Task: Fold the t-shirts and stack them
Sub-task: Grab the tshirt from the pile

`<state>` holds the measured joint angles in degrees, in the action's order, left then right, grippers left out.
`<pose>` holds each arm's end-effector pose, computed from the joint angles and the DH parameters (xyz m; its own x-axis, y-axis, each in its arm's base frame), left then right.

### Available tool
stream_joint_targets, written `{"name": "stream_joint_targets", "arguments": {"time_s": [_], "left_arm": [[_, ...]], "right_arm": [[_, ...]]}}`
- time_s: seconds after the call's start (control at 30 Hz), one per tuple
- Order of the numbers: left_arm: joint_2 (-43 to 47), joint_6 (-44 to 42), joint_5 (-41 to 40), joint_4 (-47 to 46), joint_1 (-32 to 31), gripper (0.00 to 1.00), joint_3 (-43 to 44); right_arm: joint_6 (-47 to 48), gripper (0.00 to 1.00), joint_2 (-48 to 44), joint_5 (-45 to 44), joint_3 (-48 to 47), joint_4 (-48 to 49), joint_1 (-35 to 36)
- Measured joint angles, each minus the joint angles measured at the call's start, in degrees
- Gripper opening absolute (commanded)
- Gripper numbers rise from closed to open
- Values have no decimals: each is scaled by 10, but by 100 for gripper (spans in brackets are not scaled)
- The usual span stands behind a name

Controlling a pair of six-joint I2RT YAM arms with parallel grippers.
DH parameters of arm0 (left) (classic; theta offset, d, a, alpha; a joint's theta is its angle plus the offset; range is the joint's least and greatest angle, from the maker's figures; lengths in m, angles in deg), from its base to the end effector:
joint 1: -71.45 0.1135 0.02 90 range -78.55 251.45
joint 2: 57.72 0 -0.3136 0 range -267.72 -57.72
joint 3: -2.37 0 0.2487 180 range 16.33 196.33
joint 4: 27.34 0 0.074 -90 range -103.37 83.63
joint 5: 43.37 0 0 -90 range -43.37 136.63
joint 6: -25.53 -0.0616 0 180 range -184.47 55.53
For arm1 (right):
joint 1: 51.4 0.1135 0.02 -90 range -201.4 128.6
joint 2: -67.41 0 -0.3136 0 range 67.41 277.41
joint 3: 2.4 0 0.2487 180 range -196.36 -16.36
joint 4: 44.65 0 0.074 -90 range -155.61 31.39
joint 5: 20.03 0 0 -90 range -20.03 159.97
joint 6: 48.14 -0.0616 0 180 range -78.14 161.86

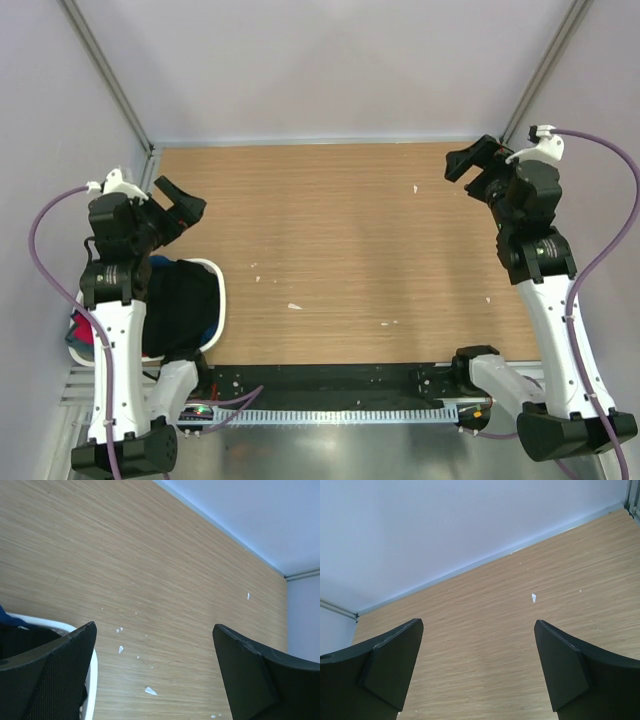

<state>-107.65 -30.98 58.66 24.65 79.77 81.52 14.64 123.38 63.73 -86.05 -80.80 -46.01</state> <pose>0.1592 0.0103 0.4229 -0.3462 -0.5960 -0.7245 -0.1708 0.7994 -0.5761 0.1983 0.0120 0.4690 -0.1242 0.4450 -0.8869 0.0792 0.8954 0.4382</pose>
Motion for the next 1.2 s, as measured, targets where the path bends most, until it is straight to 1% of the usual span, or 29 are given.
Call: {"name": "stream_joint_targets", "arguments": {"time_s": [0.07, 0.2, 0.3, 0.4, 0.43, 0.6, 0.67, 0.73, 0.8, 1.0, 1.2], "left_arm": [[15, 16, -2, 14, 0, 100, -8], [52, 73, -7, 57, 0, 100, -33], [62, 104, -30, 116, 0, 100, -49], [50, 122, -80, 181, 0, 99, -43], [40, 128, -102, 203, 0, 97, -42], [-19, 147, -196, 275, 0, 95, -41], [-43, 153, -222, 284, 0, 95, -42], [-49, 154, -237, 286, 0, 96, -44], [-42, 149, -246, 281, 0, 100, -45], [7, 121, -268, 270, 0, 100, -42], [12, 110, -309, 283, 0, 100, -33]], "right_arm": [[8, 100, -17, 4, 9, 4, 0], [15, 100, -33, 17, 29, 8, 0], [14, 100, -27, 30, 43, 7, 0], [14, 100, -17, 45, 61, 7, 0], [14, 100, -14, 51, 68, 10, 0], [4, 100, -7, 80, 120, 24, 0], [-2, 100, -1, 97, 139, 35, 0], [-3, 100, 7, 104, 146, 41, 0], [-3, 99, 10, 104, 150, 47, 0], [-3, 100, 5, 87, 156, 55, 0], [-3, 100, 3, 82, 156, 60, 0]]}}
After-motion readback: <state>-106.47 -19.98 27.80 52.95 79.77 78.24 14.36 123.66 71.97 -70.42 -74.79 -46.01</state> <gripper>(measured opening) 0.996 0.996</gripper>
